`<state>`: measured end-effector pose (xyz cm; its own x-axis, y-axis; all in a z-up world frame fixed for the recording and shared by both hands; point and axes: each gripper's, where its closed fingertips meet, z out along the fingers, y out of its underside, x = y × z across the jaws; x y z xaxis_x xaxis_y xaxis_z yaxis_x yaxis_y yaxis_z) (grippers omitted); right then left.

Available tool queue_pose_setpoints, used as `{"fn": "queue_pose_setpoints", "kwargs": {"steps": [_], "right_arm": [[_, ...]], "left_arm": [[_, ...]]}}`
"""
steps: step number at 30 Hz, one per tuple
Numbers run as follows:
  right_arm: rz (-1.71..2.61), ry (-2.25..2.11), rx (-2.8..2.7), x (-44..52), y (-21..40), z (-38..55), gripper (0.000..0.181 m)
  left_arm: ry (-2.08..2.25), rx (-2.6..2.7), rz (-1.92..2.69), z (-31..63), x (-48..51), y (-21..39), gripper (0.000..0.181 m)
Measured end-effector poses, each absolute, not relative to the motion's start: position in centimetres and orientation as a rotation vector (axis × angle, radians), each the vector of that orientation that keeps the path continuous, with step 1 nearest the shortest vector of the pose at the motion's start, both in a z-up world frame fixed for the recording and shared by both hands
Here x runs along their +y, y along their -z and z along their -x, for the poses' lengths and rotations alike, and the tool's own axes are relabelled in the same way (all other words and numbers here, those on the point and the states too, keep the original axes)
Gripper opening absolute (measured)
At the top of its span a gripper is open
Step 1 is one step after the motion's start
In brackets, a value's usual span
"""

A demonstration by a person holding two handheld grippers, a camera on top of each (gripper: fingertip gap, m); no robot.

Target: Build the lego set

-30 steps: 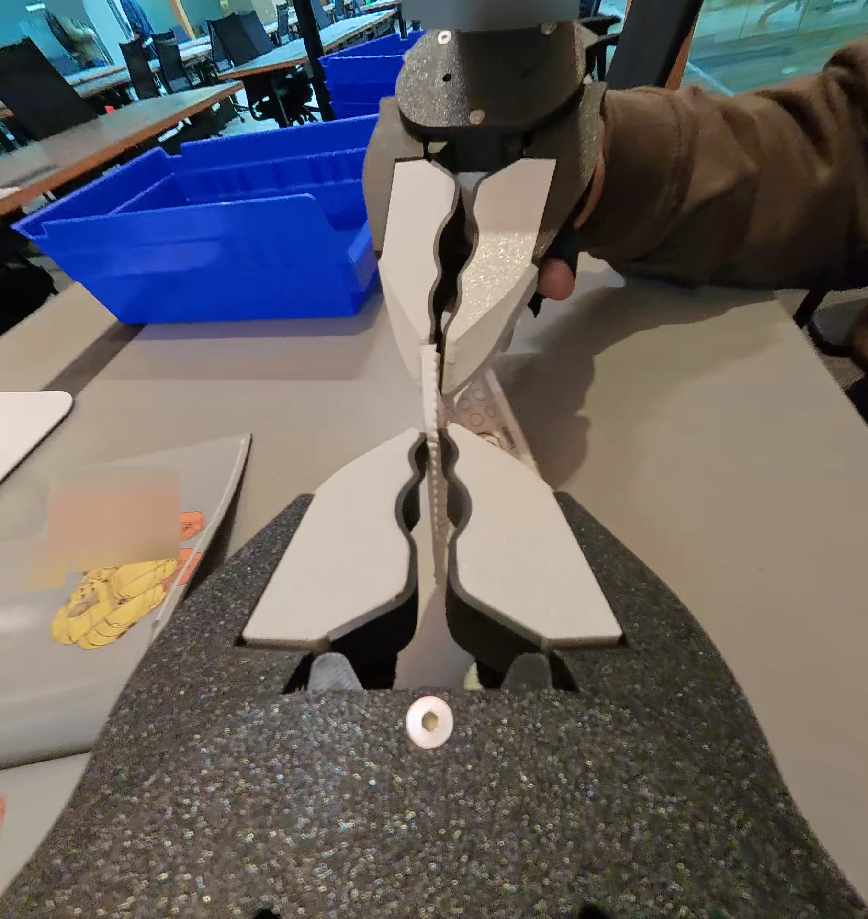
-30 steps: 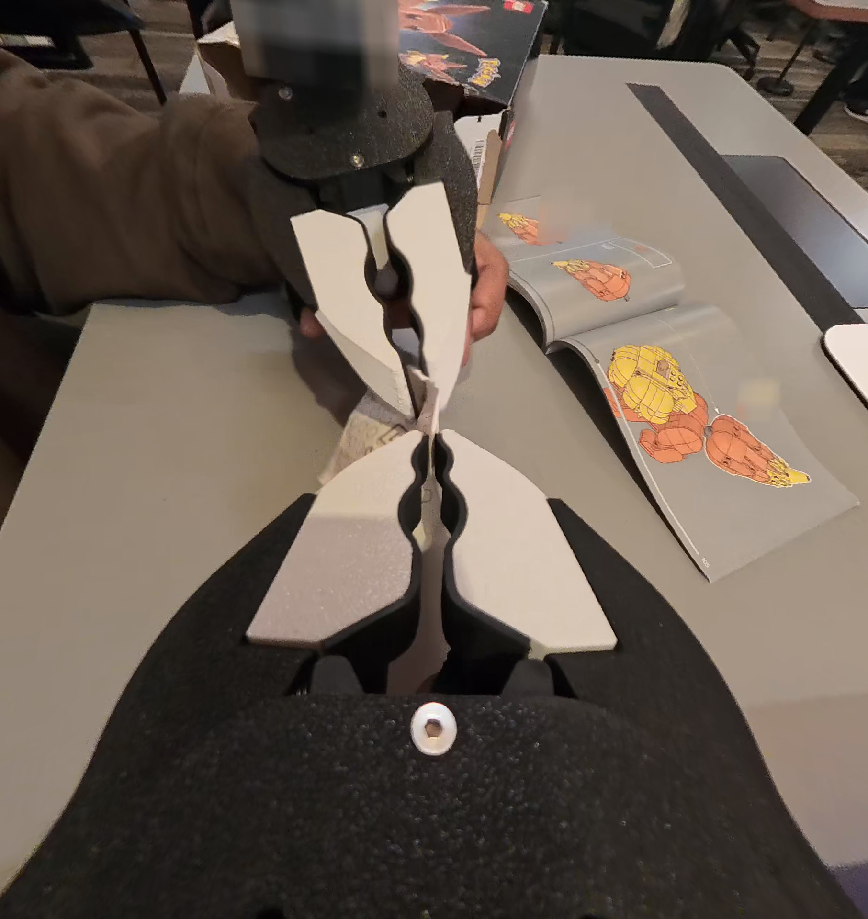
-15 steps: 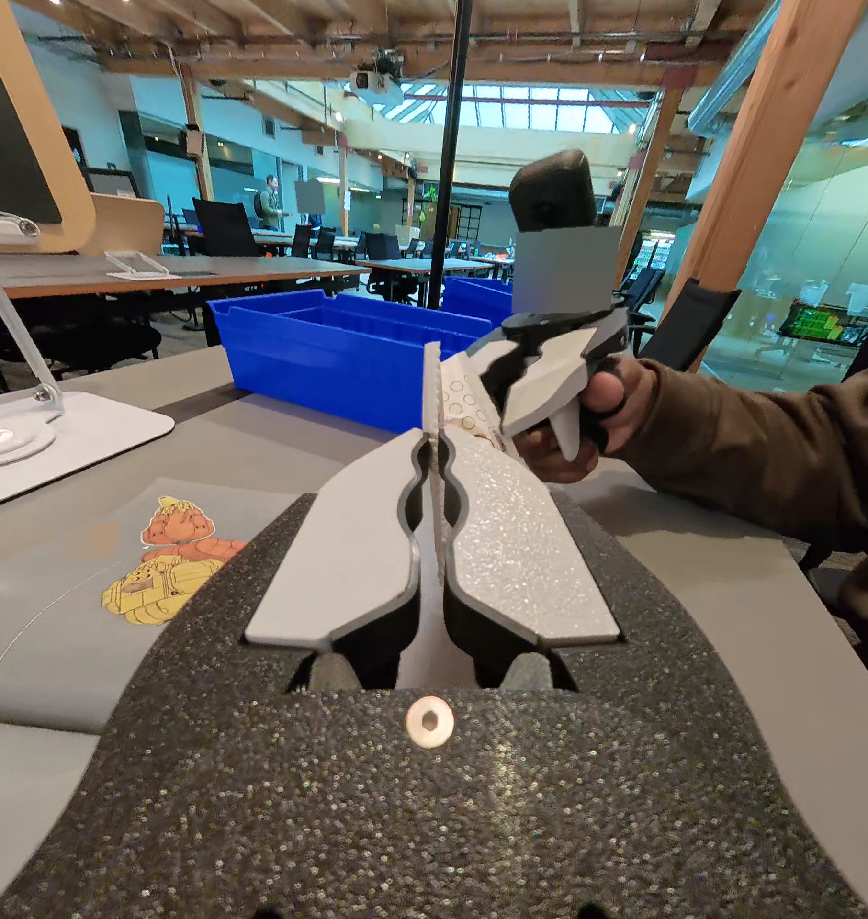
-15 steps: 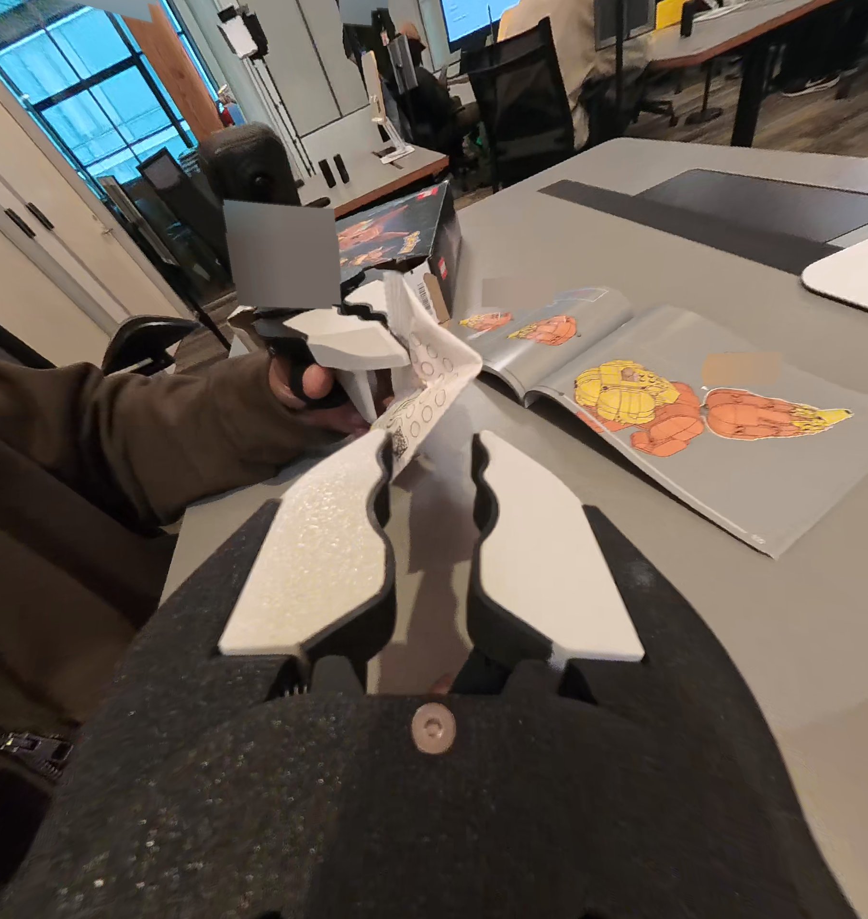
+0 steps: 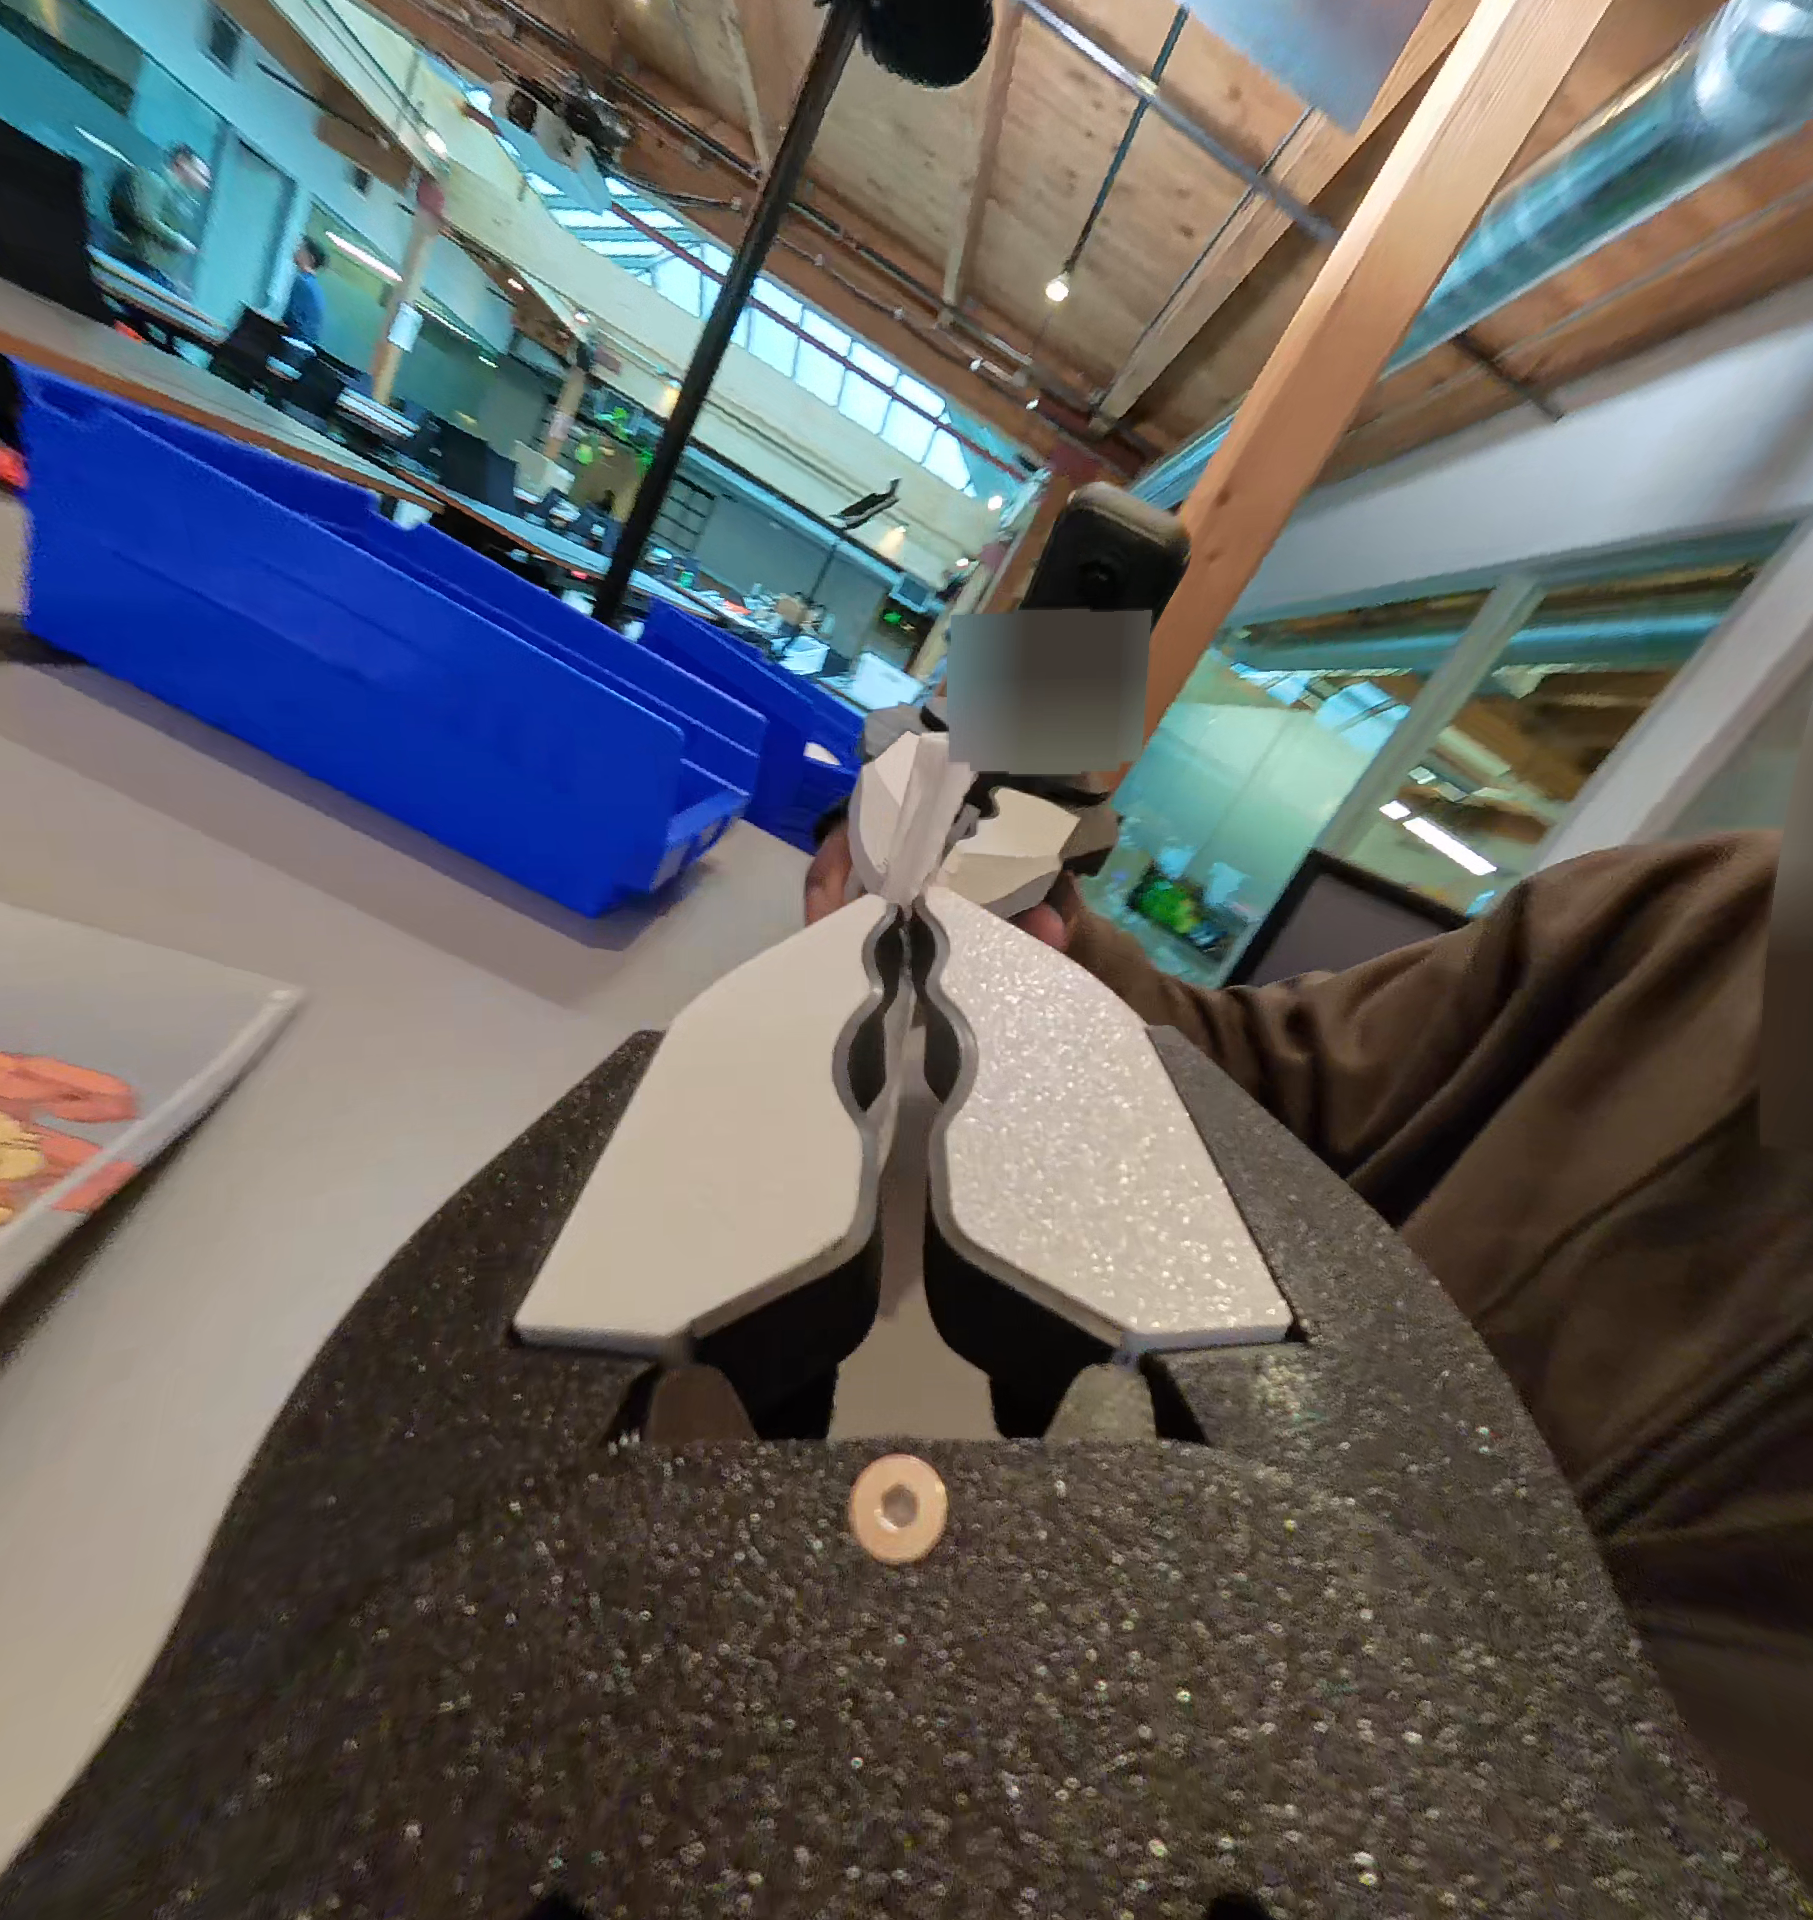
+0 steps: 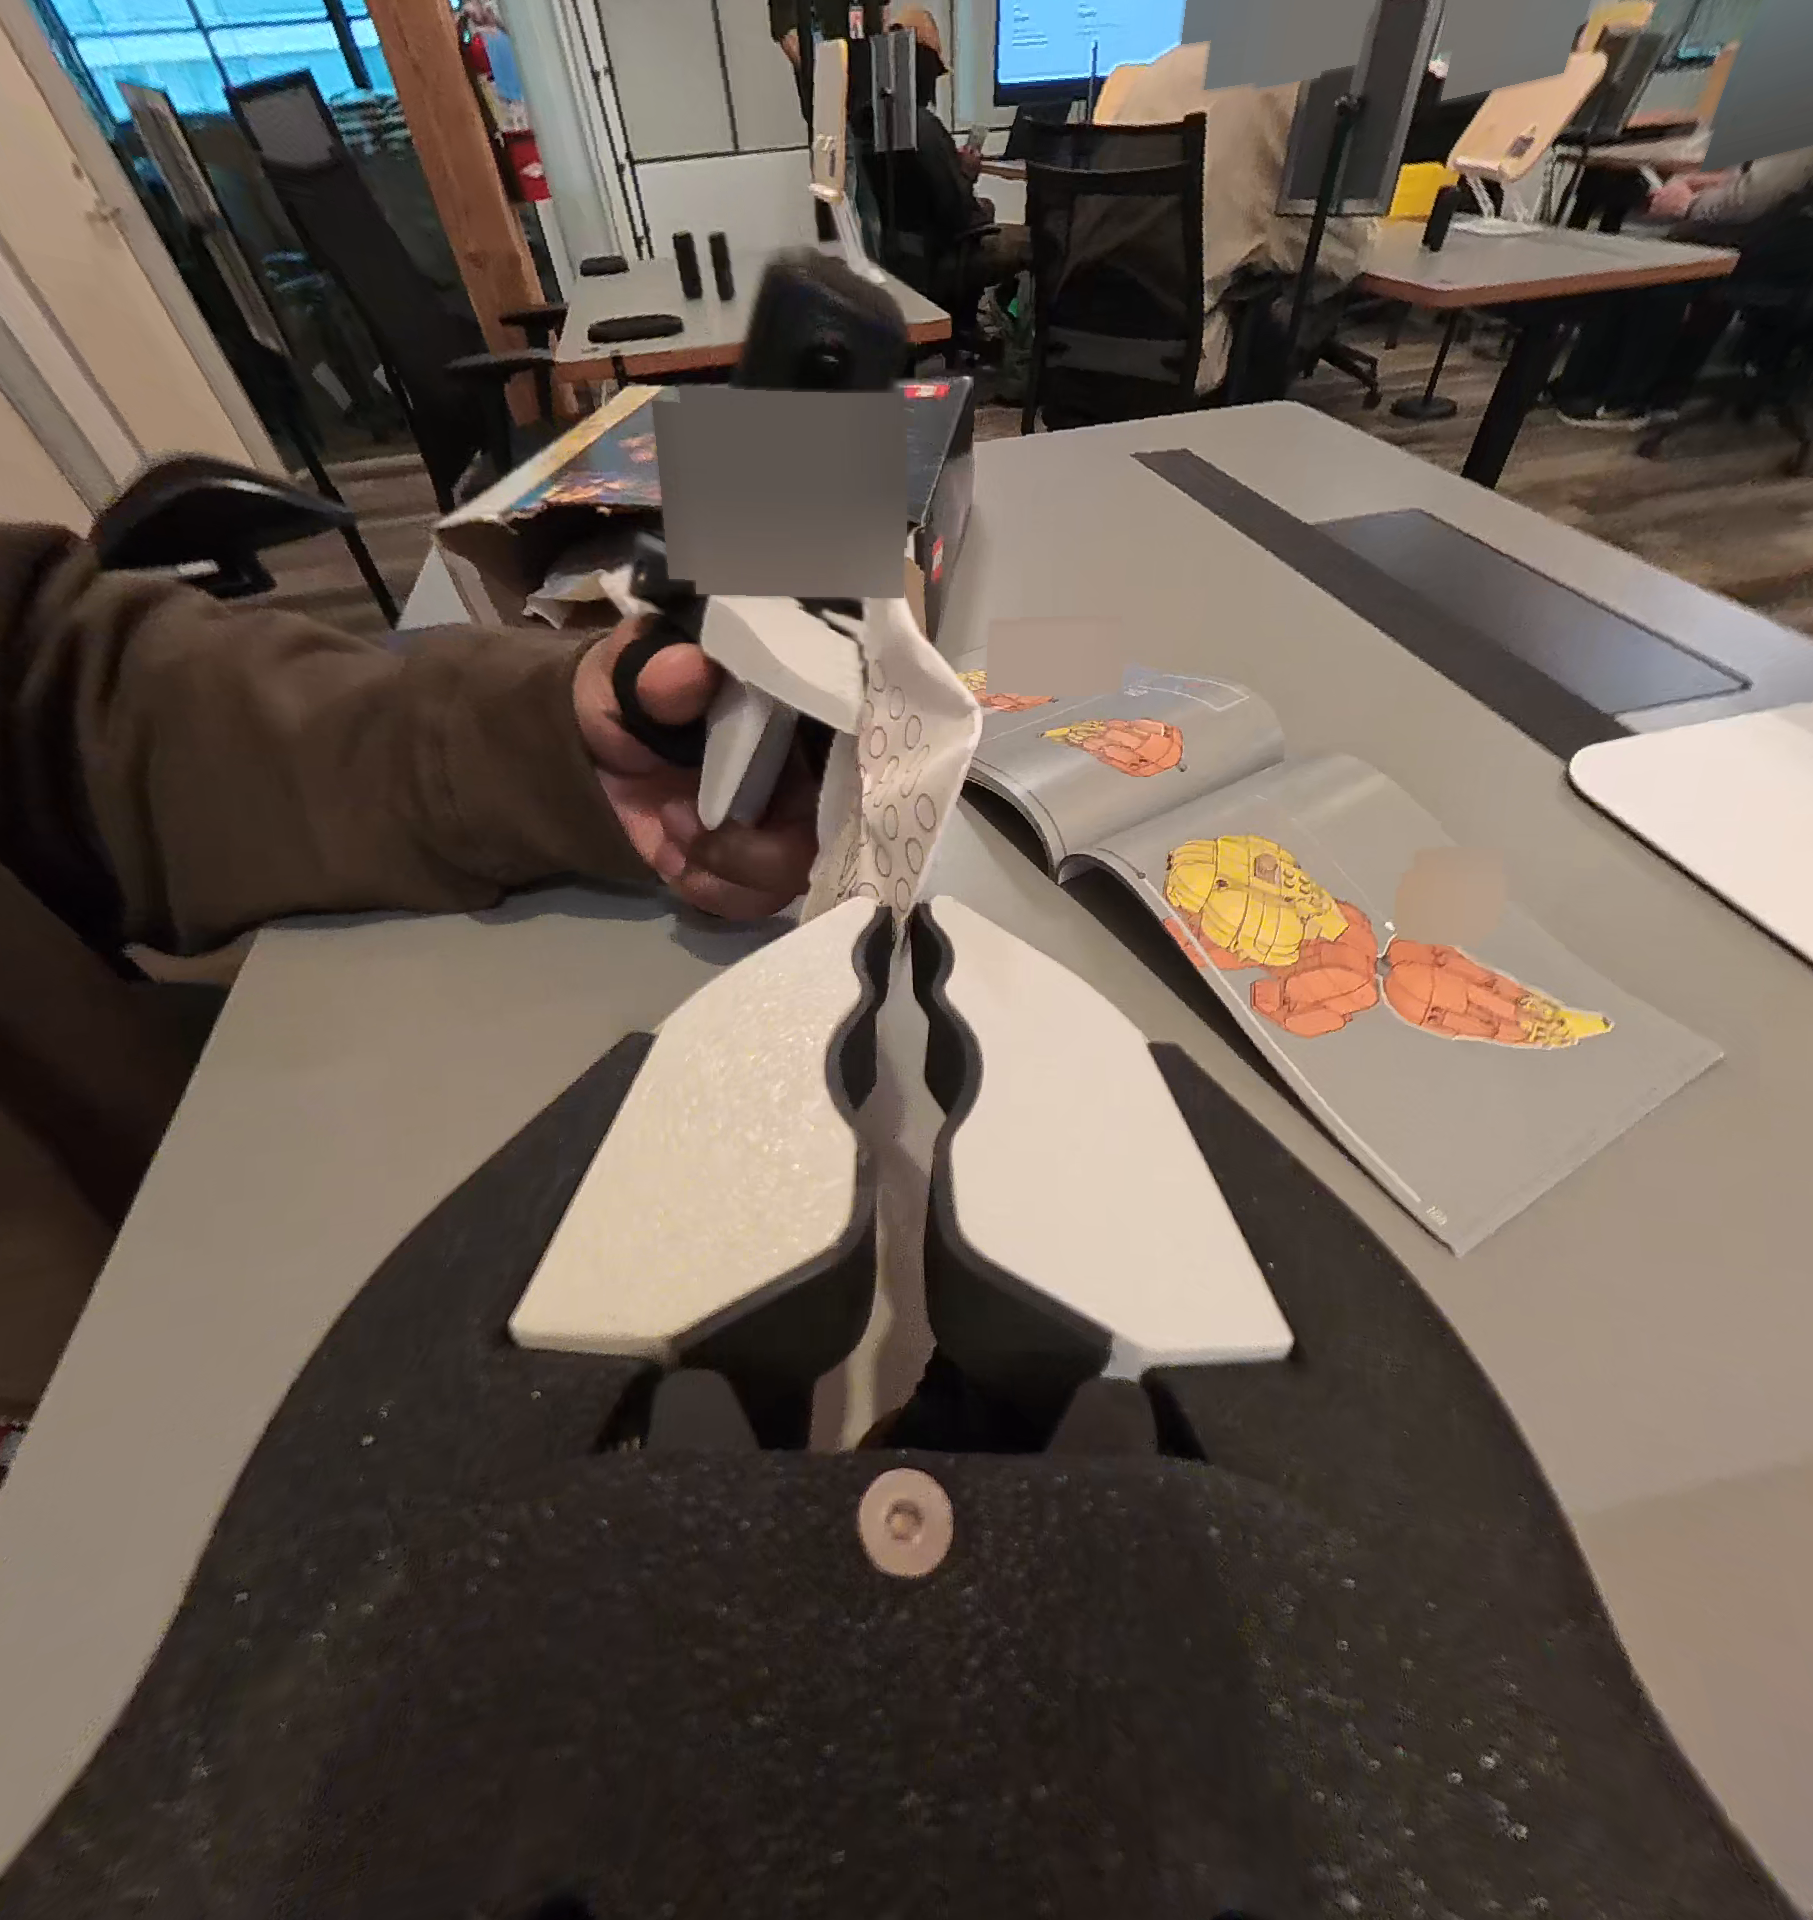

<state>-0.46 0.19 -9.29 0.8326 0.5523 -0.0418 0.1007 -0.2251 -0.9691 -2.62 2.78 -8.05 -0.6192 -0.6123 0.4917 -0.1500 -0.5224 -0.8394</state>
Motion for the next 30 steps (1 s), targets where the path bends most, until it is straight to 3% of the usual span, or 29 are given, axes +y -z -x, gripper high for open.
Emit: {"fn": "queue_pose_setpoints", "kwargs": {"steps": [4,8,14,16,19,30], "right_arm": [[1.8,-0.335,-0.548,0.2,9.9,-0.2,0.004],[1.846,-0.262,-0.574,0.3,10.9,-0.7,0.004],[1.84,-0.286,-0.585,0.3,10.9,-0.1,0.004],[1.836,-0.299,-0.59,0.3,10.9,0.1,0.004],[1.834,-0.287,-0.625,0.1,11.1,0.4,0.004],[1.78,-0.253,-0.683,-0.3,10.4,-0.1,0.004]], "left_arm": [[2.207,1.346,1.227,2.4,2.9,8.6,0.008],[2.045,1.327,1.131,2.7,3.6,7.3,0.029],[1.774,1.458,1.106,2.4,3.4,8.5,0.045],[1.769,1.469,1.104,2.4,3.2,8.7,0.039],[1.761,1.49,1.084,2.4,3.0,8.7,0.004],[1.902,1.485,1.114,2.7,2.1,8.1,0.0]]}}
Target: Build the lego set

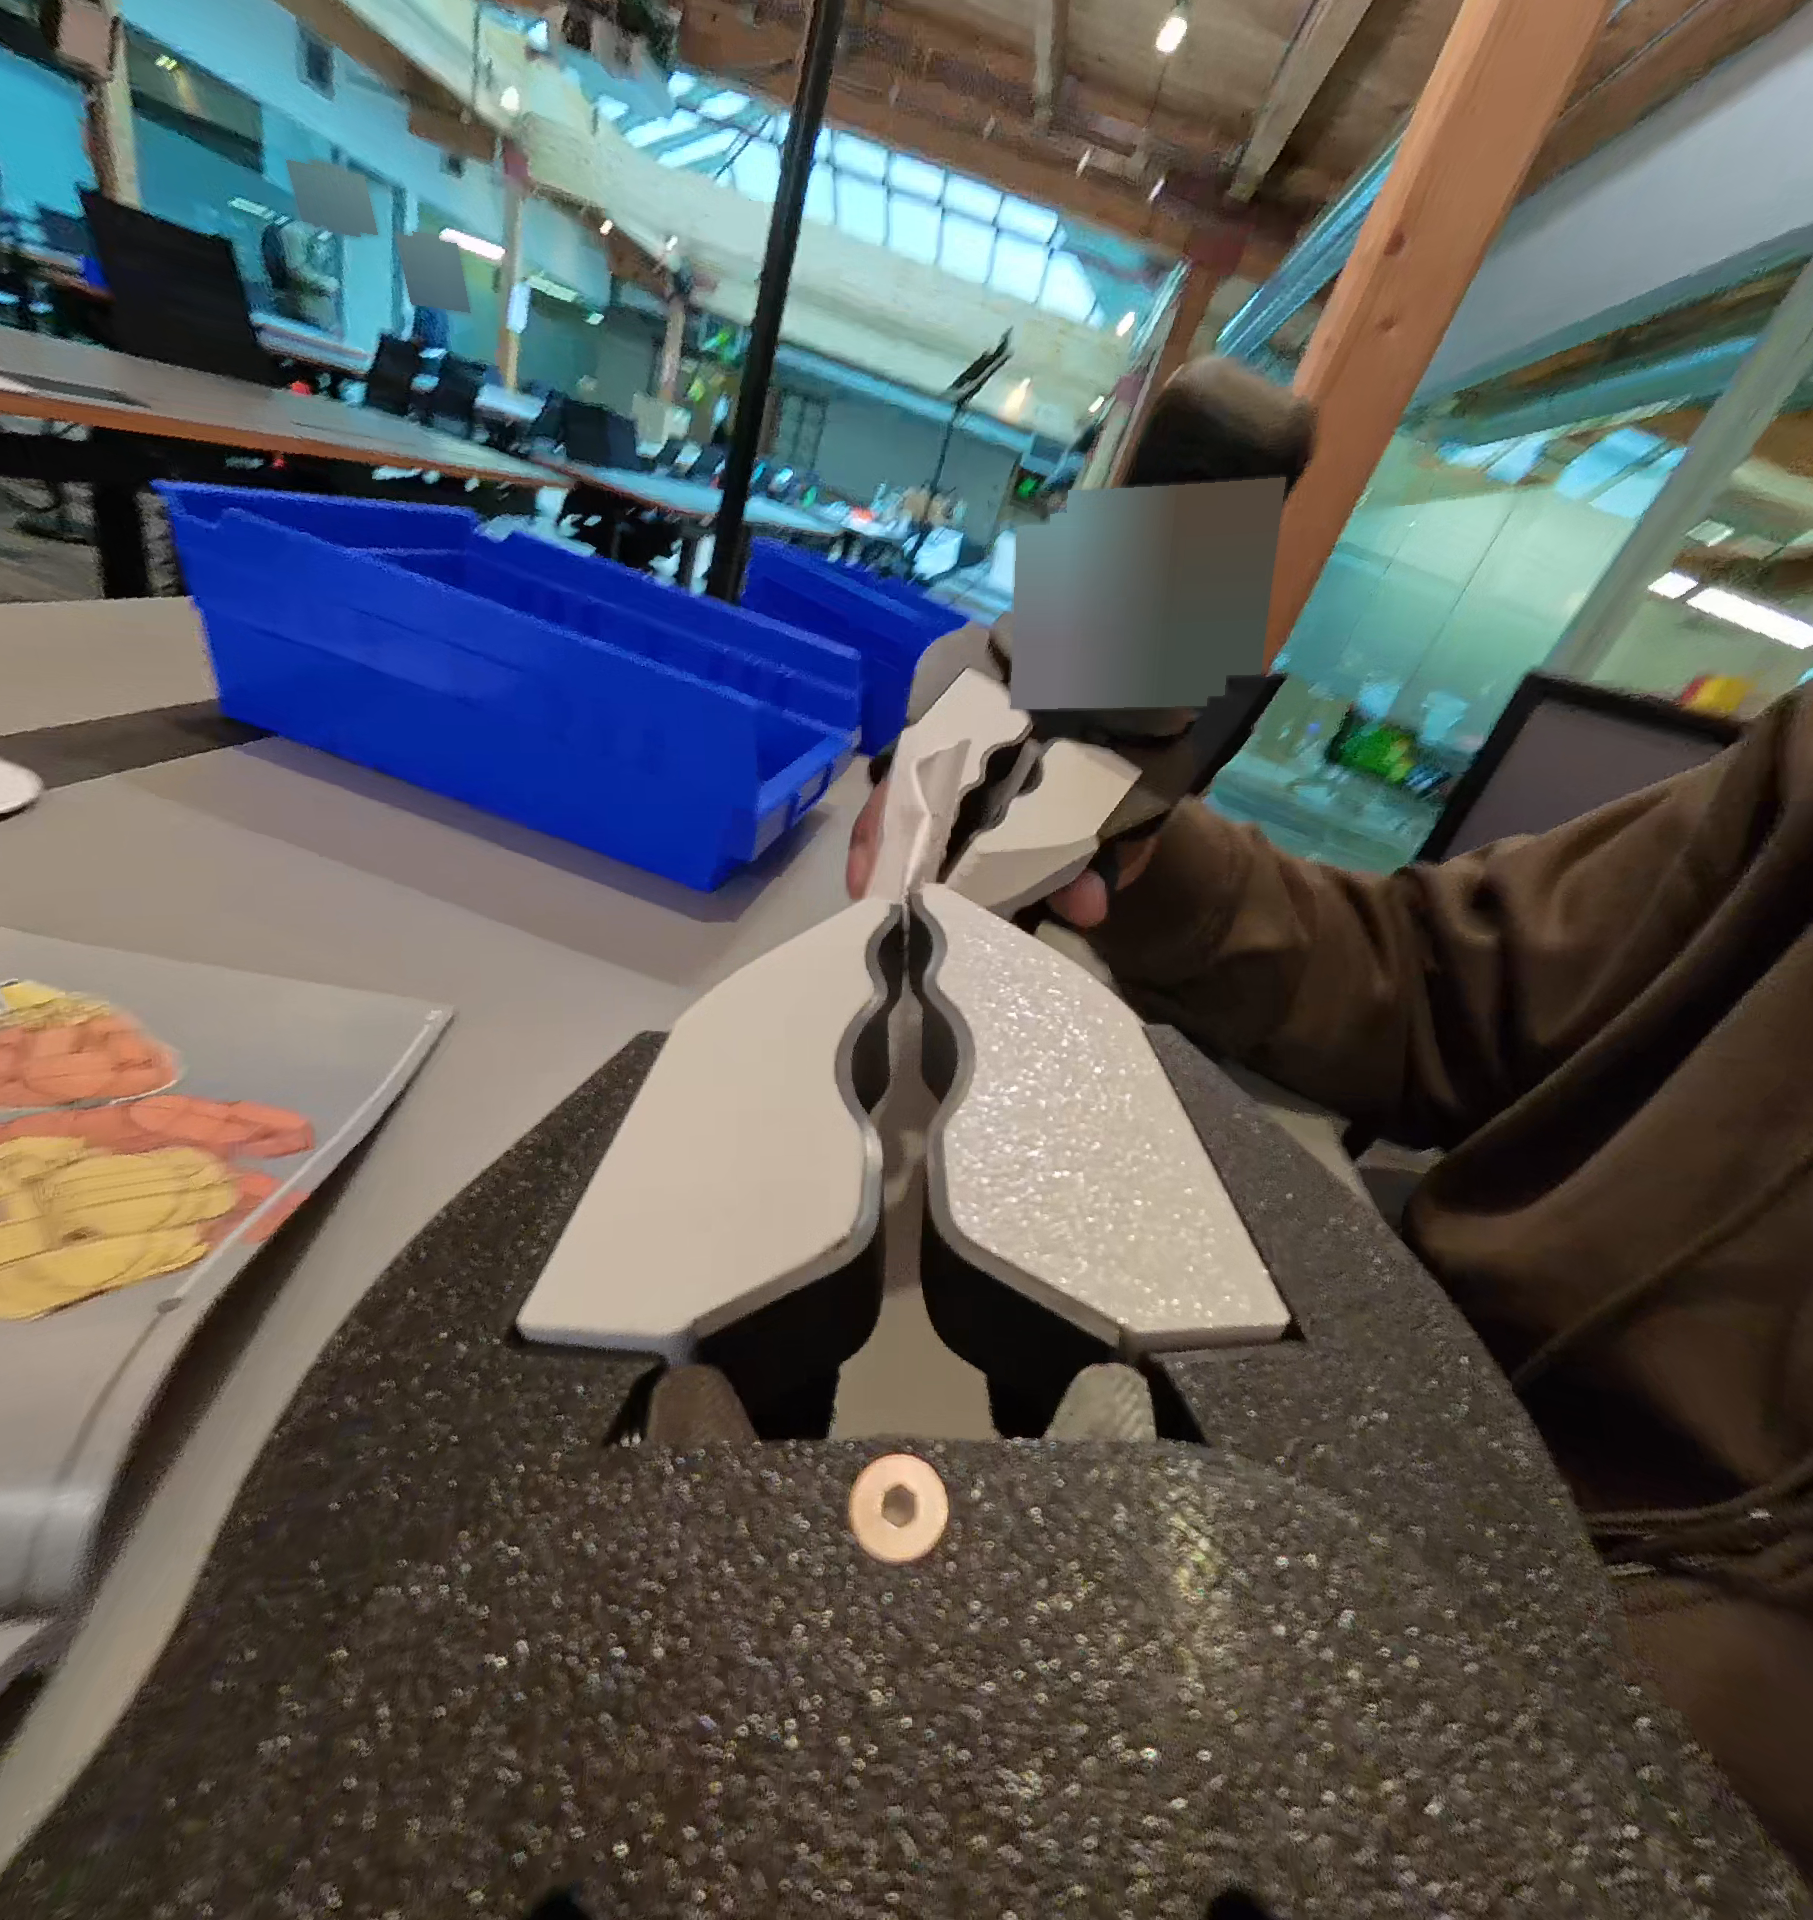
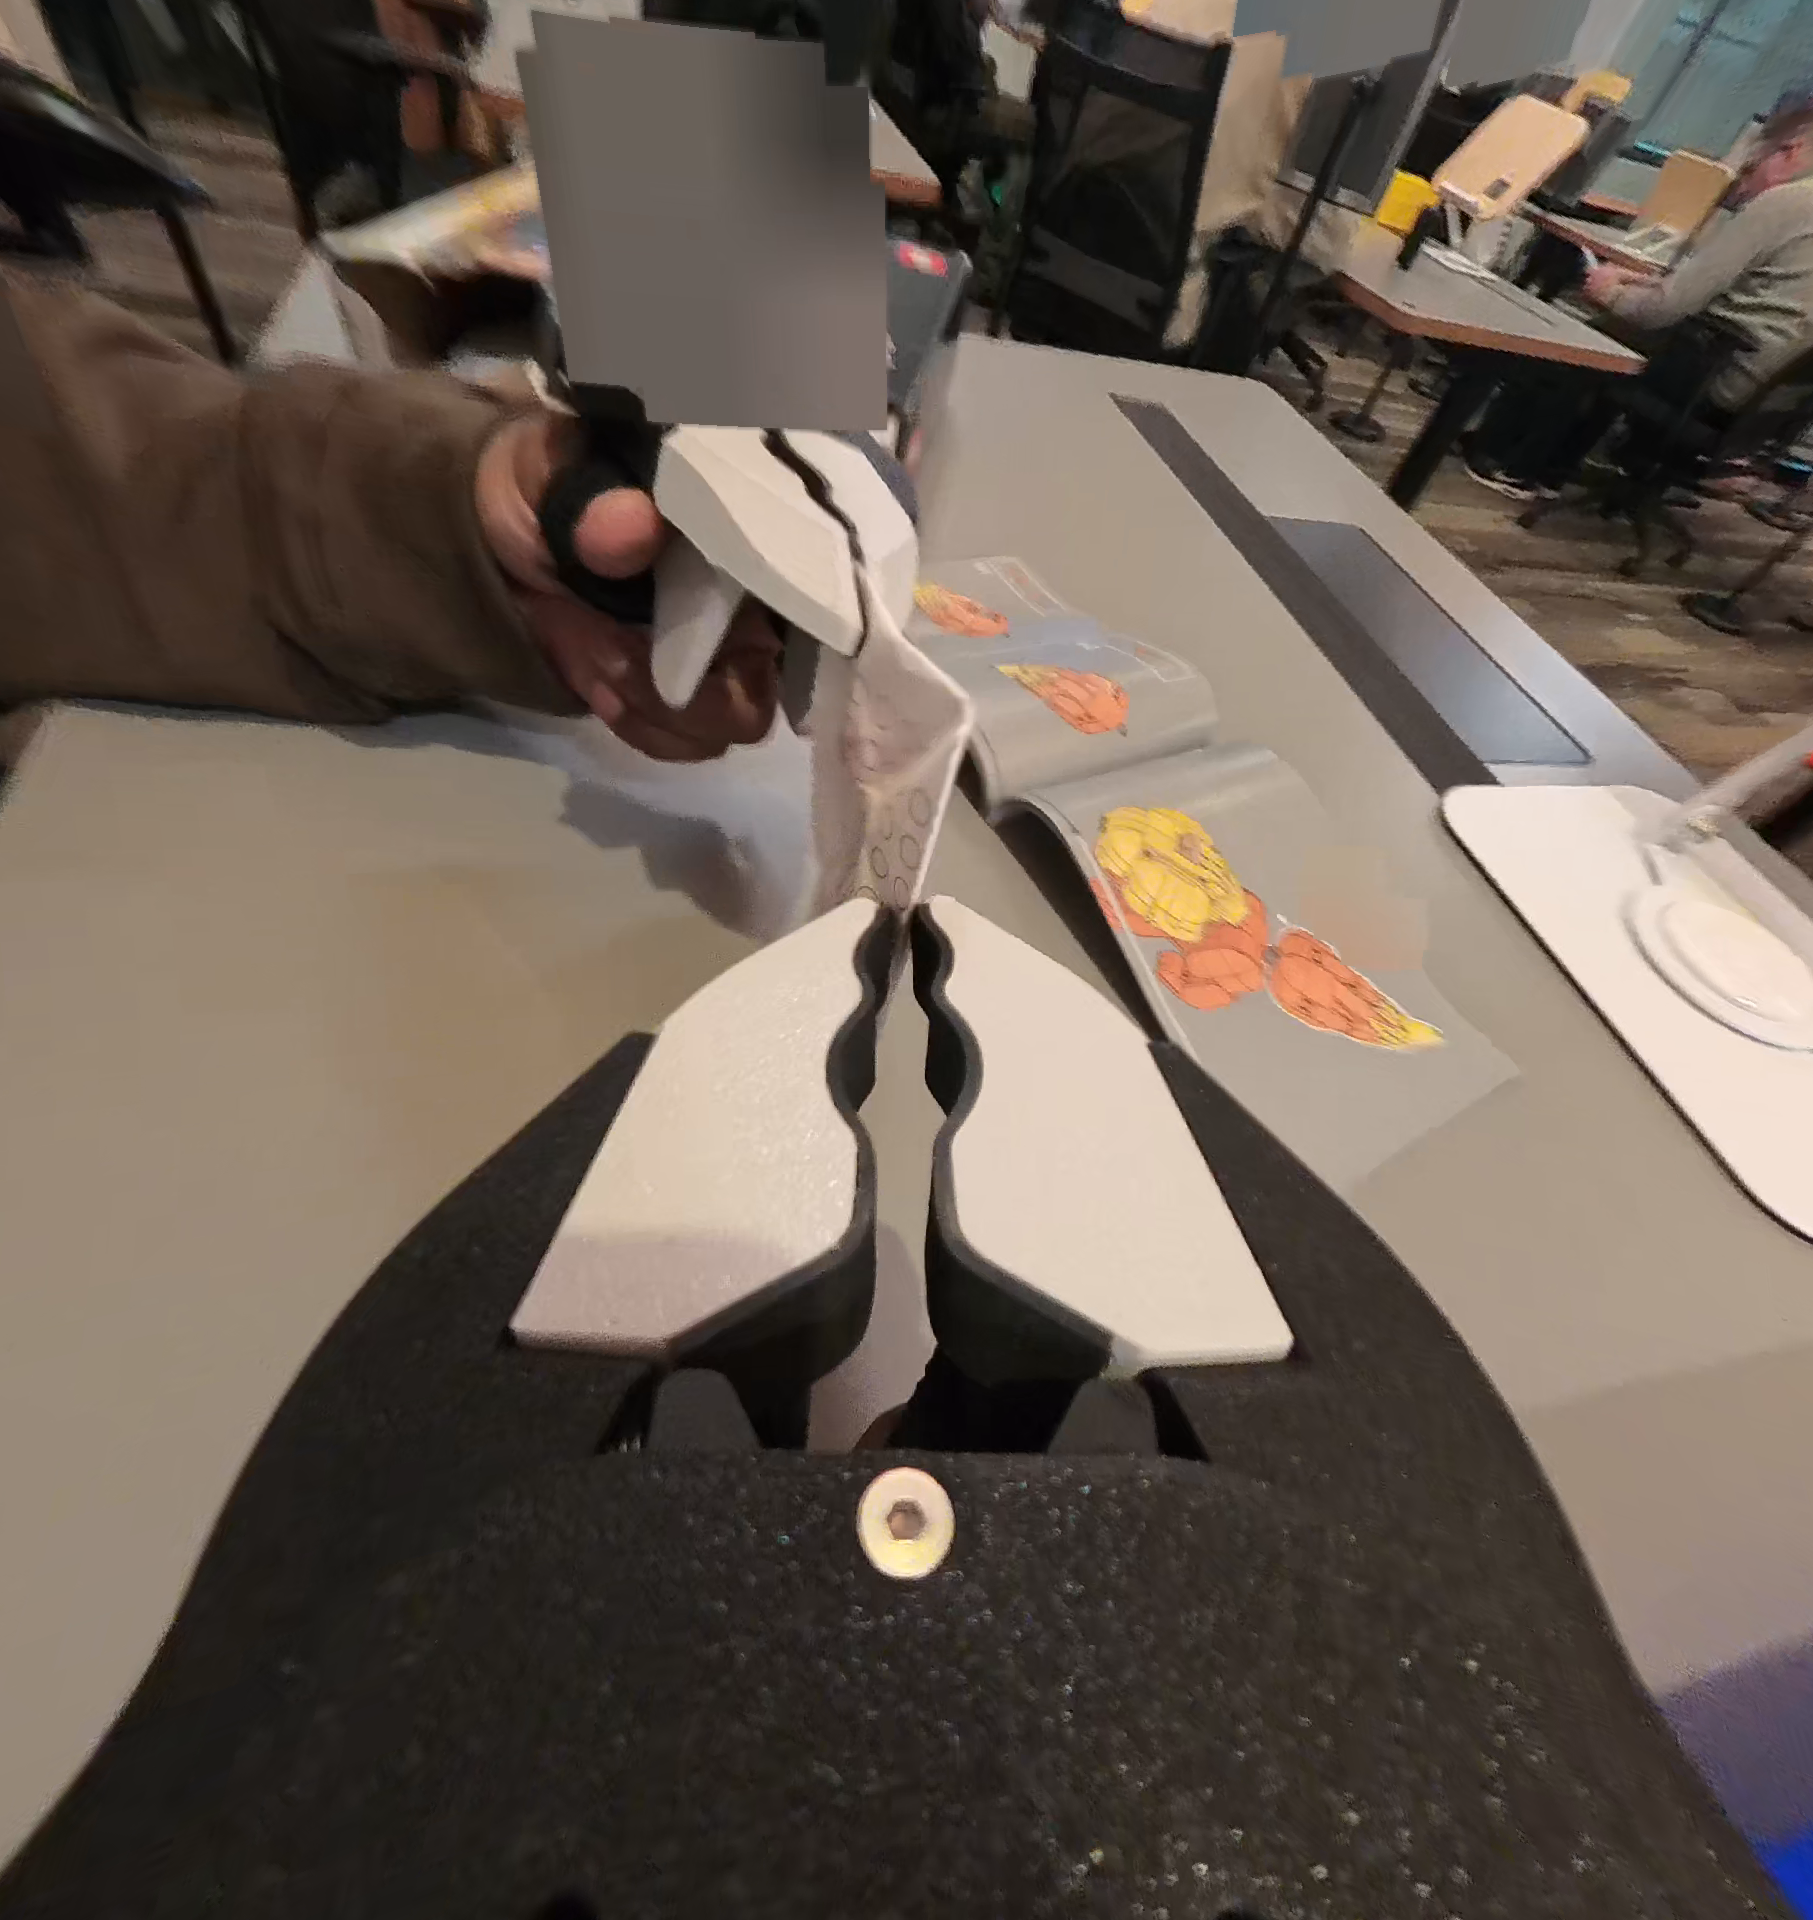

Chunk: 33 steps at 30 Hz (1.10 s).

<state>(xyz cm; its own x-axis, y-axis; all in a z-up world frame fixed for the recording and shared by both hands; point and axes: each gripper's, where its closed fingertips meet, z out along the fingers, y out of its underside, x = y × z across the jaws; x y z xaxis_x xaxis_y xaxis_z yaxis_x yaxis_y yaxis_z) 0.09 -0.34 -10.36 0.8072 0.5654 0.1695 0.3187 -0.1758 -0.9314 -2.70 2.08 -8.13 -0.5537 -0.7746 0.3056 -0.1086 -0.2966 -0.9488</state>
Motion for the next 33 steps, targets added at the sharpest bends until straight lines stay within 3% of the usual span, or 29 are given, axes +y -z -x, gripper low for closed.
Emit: {"fn": "queue_pose_setpoints", "kwargs": {"steps": [9,16,24,27,31,33], "right_arm": [[1.776,-0.301,-0.648,-0.4,10.2,-0.3,0.003],[1.862,-0.329,-0.655,-0.4,11.7,-0.1,0.031],[1.898,-0.358,-0.655,-0.5,12.4,0.0,0.038],[1.907,-0.378,-0.661,-0.5,12.7,0.4,0.038],[1.923,-0.361,-0.671,-0.4,13.2,0.3,0.009],[1.932,-0.341,-0.658,-0.2,13.4,-0.1,0.006]], "left_arm": [[1.903,1.471,1.136,2.7,2.4,7.8,0.0],[1.865,1.378,1.169,2.5,3.6,7.2,0.0],[1.726,1.408,1.167,2.2,3.6,7.5,0.0],[1.777,1.454,1.196,2.1,2.6,8.2,0.0],[1.856,1.408,1.183,2.3,2.8,7.3,0.0],[1.878,1.423,1.178,2.5,2.7,7.4,0.0]]}}
